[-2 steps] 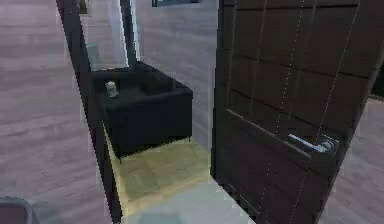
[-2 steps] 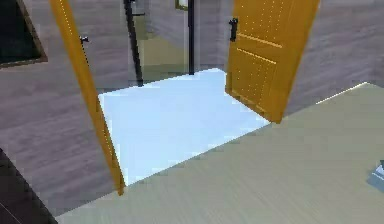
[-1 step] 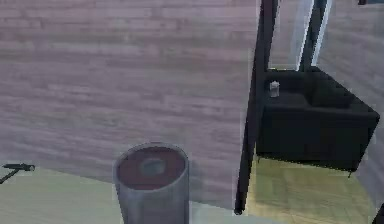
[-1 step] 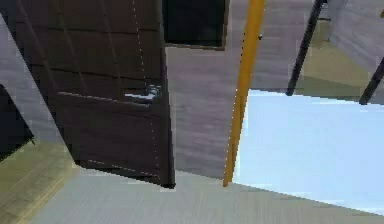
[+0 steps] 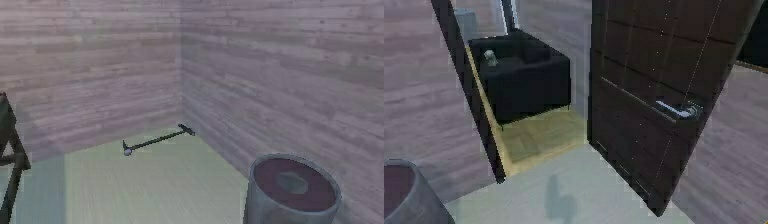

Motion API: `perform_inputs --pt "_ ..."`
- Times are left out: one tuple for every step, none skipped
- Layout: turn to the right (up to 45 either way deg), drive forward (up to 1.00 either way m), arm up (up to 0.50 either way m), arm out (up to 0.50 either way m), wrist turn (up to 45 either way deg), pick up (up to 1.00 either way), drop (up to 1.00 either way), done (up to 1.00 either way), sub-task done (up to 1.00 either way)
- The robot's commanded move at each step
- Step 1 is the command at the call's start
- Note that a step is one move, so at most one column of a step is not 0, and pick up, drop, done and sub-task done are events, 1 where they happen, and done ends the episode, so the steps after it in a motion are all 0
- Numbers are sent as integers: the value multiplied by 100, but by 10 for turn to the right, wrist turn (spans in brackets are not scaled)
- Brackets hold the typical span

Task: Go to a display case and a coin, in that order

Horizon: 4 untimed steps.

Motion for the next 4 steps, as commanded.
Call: perform_inputs --pt "-300 0 0 0 0 0 0 0 0" --pt "0 60 0 0 0 0 0 0 0" --pt "-330 0 0 0 0 0 0 0 0" --pt "0 0 0 0 0 0 0 0 100"
